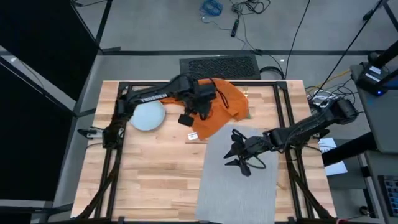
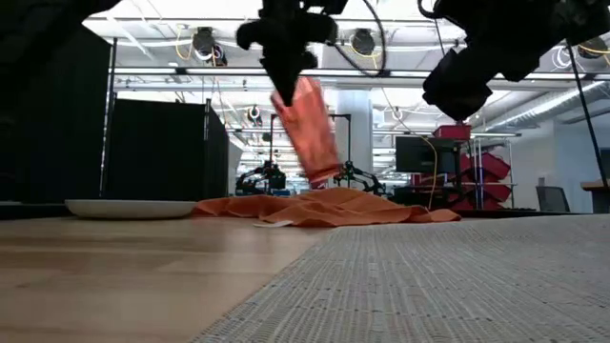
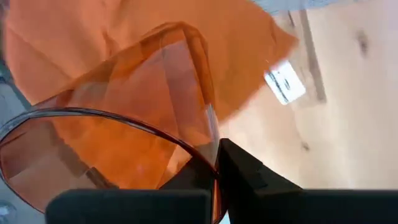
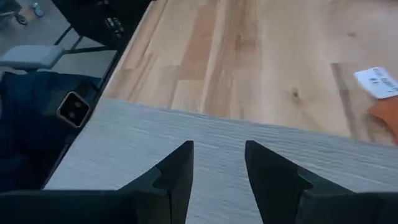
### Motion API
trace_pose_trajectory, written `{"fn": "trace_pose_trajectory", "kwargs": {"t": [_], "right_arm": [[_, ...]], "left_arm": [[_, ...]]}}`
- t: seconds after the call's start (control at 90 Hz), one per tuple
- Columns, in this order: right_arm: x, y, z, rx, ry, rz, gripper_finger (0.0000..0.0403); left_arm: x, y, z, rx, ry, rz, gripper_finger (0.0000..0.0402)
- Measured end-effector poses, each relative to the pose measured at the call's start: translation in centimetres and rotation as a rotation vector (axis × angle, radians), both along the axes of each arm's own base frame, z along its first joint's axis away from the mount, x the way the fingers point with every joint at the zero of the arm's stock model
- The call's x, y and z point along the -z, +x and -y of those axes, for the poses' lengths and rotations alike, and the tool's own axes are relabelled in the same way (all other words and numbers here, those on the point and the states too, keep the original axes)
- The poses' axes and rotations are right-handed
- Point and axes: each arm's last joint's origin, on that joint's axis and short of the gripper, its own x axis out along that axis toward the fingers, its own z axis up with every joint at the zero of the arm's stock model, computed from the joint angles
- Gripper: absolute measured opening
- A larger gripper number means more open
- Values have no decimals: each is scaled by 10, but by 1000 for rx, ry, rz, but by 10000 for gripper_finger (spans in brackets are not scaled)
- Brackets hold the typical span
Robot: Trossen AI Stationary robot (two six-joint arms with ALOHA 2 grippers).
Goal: Set table place
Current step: Move the brown cup
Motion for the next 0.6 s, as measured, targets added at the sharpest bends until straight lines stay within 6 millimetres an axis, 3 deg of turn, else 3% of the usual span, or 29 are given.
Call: {"fn": "trace_pose_trajectory", "kwargs": {"t": [0.244,0.444,0.6], "right_arm": [[1,-2,-5,13,-24,5,132],[1,-2,-6,12,-25,6,132],[1,-1,-5,11,-31,11,132]], "left_arm": [[-35,-36,-40,-178,43,113,0],[-22,-61,-68,-276,16,39,0],[3,-78,-83,-311,8,-79,0]]}}
